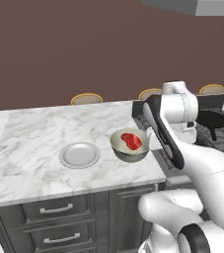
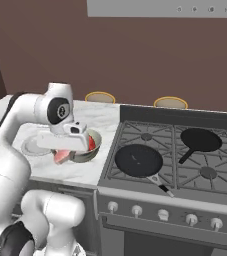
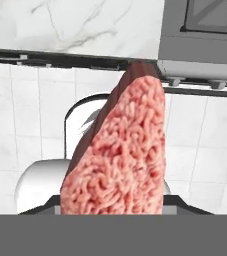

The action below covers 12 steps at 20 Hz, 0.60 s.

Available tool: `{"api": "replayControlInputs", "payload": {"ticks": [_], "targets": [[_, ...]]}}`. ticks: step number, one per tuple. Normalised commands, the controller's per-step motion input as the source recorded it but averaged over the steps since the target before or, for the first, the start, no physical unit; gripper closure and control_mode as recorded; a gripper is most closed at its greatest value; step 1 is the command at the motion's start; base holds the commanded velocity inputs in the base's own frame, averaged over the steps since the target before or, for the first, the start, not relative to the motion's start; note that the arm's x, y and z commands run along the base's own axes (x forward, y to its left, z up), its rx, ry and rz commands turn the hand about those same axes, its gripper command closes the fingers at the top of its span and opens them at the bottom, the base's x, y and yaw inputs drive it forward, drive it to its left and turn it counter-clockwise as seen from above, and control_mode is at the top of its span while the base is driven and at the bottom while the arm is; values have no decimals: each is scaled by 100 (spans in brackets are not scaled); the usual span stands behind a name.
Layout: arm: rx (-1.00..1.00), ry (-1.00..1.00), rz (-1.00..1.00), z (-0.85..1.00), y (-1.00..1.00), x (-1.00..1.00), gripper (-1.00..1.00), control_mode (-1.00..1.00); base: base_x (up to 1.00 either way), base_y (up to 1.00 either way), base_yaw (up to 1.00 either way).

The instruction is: Place one of the steaks on the plate and the other in the bowl. Then place the bowl in the fridge.

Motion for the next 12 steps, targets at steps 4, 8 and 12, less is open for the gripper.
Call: {"api": "replayControlInputs", "payload": {"ticks": [4, 8, 12], "targets": [[-2, -14, 18, -1, 59, -56, 100, -100, 0, 0, 0], [0, -1, 4, -3, 12, -8, 100, -100, 0, 0, 0], [0, 0, 0, -7, 34, 1, 100, -100, 0, 0, 0]]}}
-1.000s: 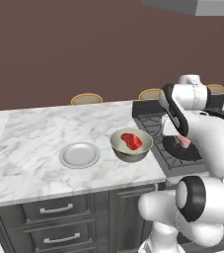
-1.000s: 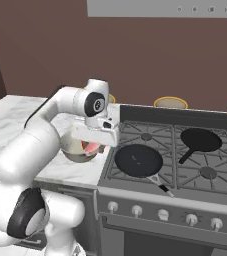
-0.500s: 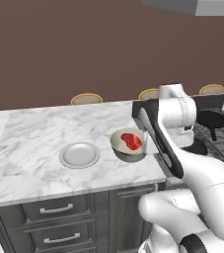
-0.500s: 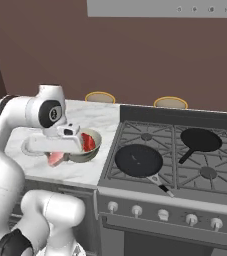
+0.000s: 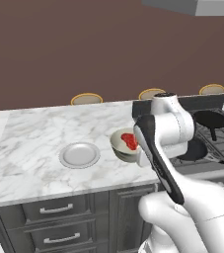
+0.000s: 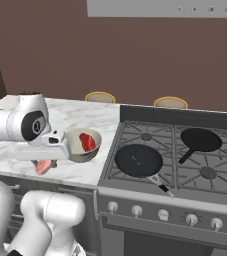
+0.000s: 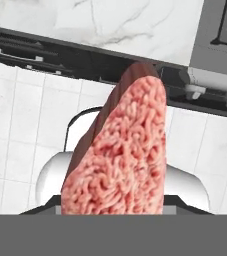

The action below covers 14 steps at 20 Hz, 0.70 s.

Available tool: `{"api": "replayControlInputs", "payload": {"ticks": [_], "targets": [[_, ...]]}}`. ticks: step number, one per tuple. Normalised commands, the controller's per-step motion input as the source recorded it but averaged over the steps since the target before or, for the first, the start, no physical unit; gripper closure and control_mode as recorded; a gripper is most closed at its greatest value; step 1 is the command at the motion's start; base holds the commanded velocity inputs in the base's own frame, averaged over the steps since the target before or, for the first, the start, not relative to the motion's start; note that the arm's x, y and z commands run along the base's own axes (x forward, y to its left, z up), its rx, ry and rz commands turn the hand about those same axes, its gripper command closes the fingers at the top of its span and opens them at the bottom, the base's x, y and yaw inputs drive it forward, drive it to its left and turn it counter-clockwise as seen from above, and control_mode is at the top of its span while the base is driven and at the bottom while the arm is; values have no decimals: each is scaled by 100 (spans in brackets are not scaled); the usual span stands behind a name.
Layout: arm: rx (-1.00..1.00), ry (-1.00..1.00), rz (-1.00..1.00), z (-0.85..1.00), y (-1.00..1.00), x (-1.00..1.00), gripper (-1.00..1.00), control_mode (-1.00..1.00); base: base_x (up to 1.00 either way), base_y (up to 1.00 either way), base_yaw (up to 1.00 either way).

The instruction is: Place one of the steaks on the plate and the other in the bowl. Then place the bowl in the fridge.

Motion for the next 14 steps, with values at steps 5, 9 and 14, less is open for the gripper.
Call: {"api": "replayControlInputs", "payload": {"ticks": [5, 9, 14], "targets": [[0, 0, 0, 0, 44, 0, 100, 100, 0, 15, 0], [0, 0, 0, 0, 0, 0, 100, 100, 0, 79, 0], [0, 0, 0, 0, 0, 0, 100, 100, 28, 61, 0]]}}
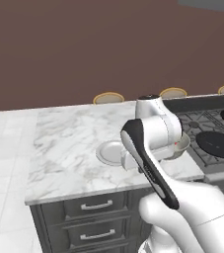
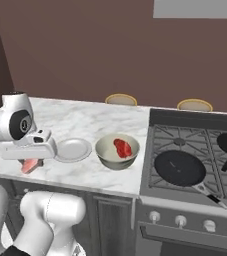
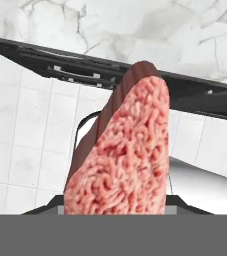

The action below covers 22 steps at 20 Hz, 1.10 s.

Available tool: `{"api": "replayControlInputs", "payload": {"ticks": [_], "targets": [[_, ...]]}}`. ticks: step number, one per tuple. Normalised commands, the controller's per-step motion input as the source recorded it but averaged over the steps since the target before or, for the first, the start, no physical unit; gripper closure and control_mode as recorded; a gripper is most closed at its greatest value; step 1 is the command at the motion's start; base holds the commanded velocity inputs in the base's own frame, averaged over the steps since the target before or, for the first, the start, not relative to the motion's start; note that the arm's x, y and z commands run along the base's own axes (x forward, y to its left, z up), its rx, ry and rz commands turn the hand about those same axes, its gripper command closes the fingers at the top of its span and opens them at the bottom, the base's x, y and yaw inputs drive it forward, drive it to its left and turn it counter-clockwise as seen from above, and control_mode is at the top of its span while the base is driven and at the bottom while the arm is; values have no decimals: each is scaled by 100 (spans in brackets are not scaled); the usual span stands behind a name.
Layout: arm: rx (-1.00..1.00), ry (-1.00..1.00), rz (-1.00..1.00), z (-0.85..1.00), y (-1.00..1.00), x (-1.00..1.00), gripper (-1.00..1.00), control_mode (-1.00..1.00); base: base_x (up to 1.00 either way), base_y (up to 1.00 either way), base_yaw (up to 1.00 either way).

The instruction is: Place one of the steaks on the plate and the other in the bowl. Then place the bowl in the fridge.

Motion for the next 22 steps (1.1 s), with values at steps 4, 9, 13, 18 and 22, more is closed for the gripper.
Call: {"api": "replayControlInputs", "payload": {"ticks": [4, 9, 13, 18, 22], "targets": [[0, 0, 0, 0, 0, 0, 100, 100, 45, 2, 0], [0, 0, 0, 0, 0, 0, 100, 100, 36, 0, 0], [0, -3, 0, 0, 0, 58, 100, -100, 0, 0, 0], [0, -1, 13, 0, 0, 92, 100, -100, 0, 0, 0], [0, -1, 10, 0, 0, 97, 100, -100, 0, 0, 0]]}}
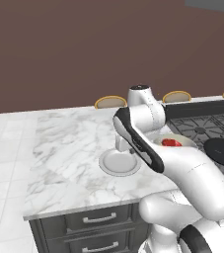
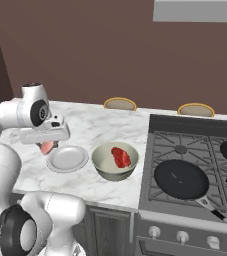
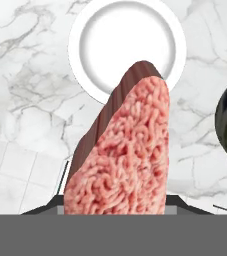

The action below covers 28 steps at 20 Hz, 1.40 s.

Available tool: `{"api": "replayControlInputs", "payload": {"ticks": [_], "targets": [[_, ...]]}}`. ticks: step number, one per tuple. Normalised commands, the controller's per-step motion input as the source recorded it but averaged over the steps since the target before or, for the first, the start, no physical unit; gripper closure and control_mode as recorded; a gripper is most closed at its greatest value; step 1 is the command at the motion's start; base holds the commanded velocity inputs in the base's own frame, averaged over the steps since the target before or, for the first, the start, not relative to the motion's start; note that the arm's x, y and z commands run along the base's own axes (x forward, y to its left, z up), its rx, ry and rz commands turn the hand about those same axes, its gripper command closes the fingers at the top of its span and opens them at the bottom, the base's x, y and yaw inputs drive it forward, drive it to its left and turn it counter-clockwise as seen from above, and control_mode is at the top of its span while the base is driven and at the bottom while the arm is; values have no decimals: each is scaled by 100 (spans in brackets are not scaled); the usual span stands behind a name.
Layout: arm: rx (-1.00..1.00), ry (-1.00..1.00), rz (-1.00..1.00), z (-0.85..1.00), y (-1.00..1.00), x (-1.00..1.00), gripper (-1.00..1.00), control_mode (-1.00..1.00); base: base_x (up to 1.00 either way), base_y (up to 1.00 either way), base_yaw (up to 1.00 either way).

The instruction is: Place one of the steaks on the plate and the other in the bowl. Then place the bowl in the fridge.

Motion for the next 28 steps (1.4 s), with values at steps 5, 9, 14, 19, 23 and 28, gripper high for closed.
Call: {"api": "replayControlInputs", "payload": {"ticks": [5, 9, 14, 19, 23, 28], "targets": [[0, 1, 5, -26, 6, 83, 100, -100, 0, 0, 0], [0, -1, 6, -63, 10, 64, 100, -100, 0, 0, 0], [0, 0, 3, -77, 5, 45, 100, -100, 0, 0, 0], [0, 0, 1, -75, 0, 52, 100, -100, 0, 0, 0], [0, 0, 0, -64, 1, 19, 100, -100, 0, 0, 0], [0, 0, 0, -54, 2, 5, 100, -100, 0, 0, 0]]}}
